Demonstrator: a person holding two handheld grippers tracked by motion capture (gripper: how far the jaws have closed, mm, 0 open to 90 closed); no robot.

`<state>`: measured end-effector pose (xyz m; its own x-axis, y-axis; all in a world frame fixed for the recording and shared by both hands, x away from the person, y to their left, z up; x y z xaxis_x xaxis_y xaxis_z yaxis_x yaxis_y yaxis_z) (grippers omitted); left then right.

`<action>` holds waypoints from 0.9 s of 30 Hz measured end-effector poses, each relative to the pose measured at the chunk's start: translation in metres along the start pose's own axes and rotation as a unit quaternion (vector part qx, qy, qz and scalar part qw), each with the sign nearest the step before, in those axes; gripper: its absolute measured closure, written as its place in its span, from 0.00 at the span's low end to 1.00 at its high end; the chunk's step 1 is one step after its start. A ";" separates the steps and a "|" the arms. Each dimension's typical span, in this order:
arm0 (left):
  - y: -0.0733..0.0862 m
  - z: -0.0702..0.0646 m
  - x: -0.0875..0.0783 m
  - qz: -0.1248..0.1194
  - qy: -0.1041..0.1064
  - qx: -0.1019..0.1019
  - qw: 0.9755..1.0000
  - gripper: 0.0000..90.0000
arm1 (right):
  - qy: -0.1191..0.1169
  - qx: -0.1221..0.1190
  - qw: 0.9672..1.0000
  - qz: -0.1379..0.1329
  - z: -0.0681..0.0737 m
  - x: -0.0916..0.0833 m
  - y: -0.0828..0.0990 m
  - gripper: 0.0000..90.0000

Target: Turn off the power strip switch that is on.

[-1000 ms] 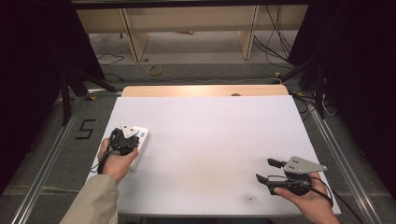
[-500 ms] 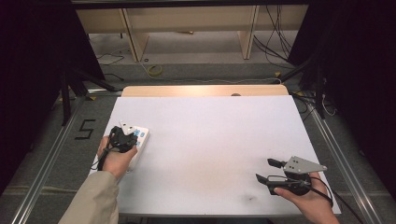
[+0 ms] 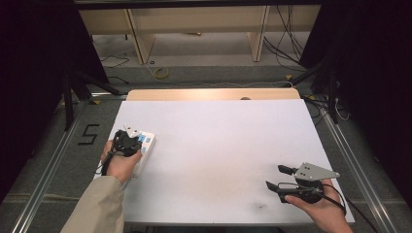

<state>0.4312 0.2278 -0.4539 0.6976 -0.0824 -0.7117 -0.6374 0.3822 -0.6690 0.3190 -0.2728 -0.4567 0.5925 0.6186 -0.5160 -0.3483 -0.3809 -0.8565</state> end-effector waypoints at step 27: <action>0.000 0.004 0.015 0.027 0.000 -0.001 1.000 1.00 | 0.000 -0.002 1.000 0.003 0.000 0.001 0.000 0.33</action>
<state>0.4435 0.2304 -0.4638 0.6623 -0.0628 -0.7466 -0.6743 0.3847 -0.6304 0.3194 -0.2724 -0.4575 0.5908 0.6162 -0.5208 -0.3491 -0.3867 -0.8536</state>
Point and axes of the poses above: each handheld gripper's, and its own axes: x roughly forward along the jaws, y roughly out of its underside, z roughly to its left, the point moved 2 cm from there along x, roughly forward along the jaws
